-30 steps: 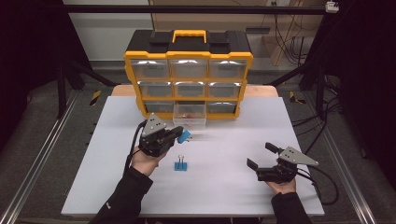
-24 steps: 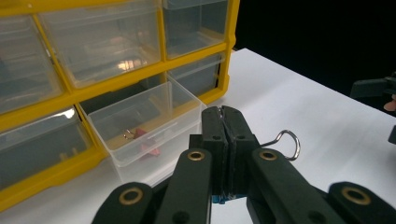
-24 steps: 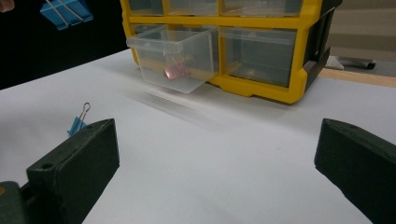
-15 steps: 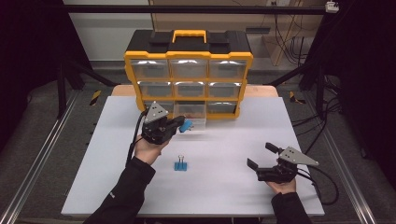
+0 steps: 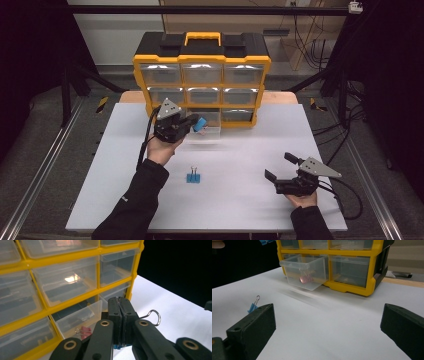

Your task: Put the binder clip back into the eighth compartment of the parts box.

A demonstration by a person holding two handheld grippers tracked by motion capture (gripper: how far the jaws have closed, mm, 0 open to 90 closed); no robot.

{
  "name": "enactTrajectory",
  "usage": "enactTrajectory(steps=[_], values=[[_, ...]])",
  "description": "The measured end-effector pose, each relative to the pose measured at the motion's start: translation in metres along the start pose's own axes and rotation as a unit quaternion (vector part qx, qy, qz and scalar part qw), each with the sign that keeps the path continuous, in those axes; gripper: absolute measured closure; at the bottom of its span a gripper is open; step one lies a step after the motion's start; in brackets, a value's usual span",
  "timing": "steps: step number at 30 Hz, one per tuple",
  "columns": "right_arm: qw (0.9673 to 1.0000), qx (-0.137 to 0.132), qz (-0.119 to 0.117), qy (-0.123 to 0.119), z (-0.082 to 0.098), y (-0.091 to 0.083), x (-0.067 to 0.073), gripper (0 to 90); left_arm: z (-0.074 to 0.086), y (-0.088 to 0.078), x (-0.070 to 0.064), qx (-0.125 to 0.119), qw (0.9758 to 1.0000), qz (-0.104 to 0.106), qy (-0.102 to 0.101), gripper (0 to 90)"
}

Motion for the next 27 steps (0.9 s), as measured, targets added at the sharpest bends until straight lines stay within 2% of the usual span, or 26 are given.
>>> enactTrajectory(steps=[4,7,10,14,27], values=[[1.0,0.0,-0.003,-0.003,0.001,0.001,0.0,0.5,-0.006,0.004,0.003,-0.008,0.9999,-0.004,0.005,87.7],[1.0,0.003,-0.004,-0.003,0.001,0.0,0.0,0.5,-0.01,0.009,0.005,-0.012,0.9999,0.003,0.012,87.7],[1.0,0.001,-0.004,0.001,0.001,0.0,0.001,0.4,-0.012,0.015,0.007,-0.006,0.9999,0.002,0.011,87.7],[1.0,0.002,-0.004,0.001,0.001,0.001,0.0,0.5,-0.015,0.021,0.009,-0.01,0.9999,0.0,0.008,87.7],[1.0,0.004,-0.004,-0.004,0.001,0.001,0.0,0.5,-0.009,0.041,0.018,0.002,0.9998,-0.013,0.012,87.7]])
Point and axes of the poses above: each handheld gripper's, and its own axes: y roughly forward along the jaws, z roughly out of its underside, x roughly to its left, the point moved 8 cm from there along y, roughly forward along the jaws, and after that the axes turned 11 degrees about -z, right-handed, at the moved point
